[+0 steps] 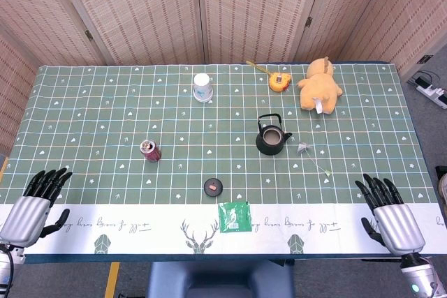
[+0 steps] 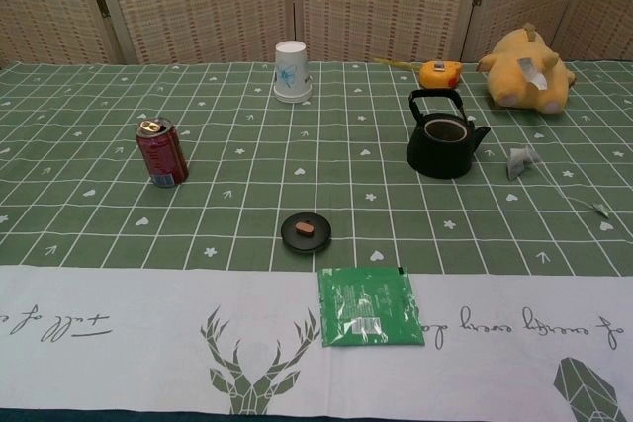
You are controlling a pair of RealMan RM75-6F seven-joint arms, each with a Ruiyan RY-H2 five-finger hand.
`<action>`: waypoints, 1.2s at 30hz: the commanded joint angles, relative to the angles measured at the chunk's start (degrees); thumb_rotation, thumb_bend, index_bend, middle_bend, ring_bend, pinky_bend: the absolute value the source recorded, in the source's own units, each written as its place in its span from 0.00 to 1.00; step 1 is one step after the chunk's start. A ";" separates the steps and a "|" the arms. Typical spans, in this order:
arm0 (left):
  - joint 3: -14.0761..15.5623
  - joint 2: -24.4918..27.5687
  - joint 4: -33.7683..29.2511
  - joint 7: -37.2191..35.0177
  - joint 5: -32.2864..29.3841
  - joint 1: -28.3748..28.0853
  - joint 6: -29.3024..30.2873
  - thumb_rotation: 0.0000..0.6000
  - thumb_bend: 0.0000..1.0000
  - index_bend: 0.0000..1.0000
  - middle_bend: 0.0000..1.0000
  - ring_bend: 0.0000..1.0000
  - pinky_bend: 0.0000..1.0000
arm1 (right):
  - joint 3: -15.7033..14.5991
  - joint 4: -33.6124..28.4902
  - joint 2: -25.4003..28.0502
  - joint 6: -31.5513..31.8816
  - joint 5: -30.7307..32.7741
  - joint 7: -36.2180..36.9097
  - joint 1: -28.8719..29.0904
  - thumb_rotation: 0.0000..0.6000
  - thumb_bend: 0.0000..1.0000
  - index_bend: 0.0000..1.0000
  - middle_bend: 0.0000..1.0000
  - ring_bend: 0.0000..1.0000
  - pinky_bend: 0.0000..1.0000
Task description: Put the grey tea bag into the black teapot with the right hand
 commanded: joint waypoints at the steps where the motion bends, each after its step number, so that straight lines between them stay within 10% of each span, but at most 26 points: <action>1: -0.02 0.03 -0.02 0.16 -0.08 0.06 0.07 1.00 0.41 0.00 0.00 0.00 0.00 | 0.02 -0.03 -0.04 -0.05 0.03 -0.06 0.03 1.00 0.43 0.00 0.00 0.00 0.00; 19: -0.12 0.21 -0.22 -0.09 -0.12 0.28 0.51 1.00 0.41 0.00 0.00 0.00 0.00 | 1.43 0.94 -1.12 -0.64 0.82 0.30 1.12 1.00 0.43 0.00 0.00 0.00 0.00; 27: -0.02 0.77 -0.43 -1.80 0.59 0.45 1.31 1.00 0.41 0.00 0.00 0.00 0.00 | 6.11 2.63 -3.03 -5.13 6.11 2.49 5.27 1.00 0.43 0.28 0.00 0.00 0.00; 36: 0.30 1.80 -0.37 -4.78 1.61 0.74 2.34 1.00 0.41 0.00 0.00 0.00 0.00 | 10.31 8.18 -7.39 -16.55 19.64 -0.98 10.69 1.00 0.43 0.33 0.00 0.00 0.00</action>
